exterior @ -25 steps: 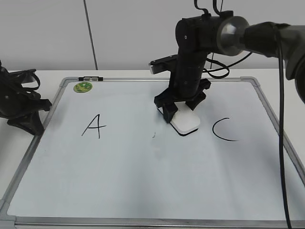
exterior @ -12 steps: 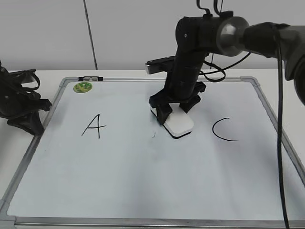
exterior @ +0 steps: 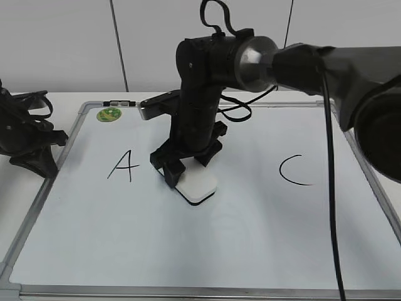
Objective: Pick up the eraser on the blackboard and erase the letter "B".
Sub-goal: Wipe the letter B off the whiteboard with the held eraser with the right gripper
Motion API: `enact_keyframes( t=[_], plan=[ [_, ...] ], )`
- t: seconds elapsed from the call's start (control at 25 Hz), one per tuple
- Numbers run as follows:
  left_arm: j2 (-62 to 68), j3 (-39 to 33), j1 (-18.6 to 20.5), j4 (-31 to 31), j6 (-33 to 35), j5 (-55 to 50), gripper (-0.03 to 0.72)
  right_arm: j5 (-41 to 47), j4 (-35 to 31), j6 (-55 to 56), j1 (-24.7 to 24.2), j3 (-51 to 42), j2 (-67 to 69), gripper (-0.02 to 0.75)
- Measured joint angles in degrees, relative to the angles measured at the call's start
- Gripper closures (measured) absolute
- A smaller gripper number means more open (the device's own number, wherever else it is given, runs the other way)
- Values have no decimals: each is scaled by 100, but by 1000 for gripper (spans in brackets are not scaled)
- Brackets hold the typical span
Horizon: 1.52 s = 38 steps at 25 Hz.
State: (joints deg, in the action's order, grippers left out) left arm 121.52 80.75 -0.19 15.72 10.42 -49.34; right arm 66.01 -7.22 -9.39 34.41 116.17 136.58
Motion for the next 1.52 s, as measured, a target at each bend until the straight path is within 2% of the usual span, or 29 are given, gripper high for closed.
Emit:
enact_keyframes(
  t=[0.28, 0.8, 1.52],
  plan=[
    [0, 0, 0, 0, 0, 0, 678, 0, 487, 159, 4, 0, 0, 188],
    [0, 0, 0, 0, 0, 0, 678, -12, 1424, 623, -536, 10, 0, 188],
    [0, 0, 0, 0, 0, 0, 678, -41, 1181, 482, -928, 10, 0, 188]
  ],
)
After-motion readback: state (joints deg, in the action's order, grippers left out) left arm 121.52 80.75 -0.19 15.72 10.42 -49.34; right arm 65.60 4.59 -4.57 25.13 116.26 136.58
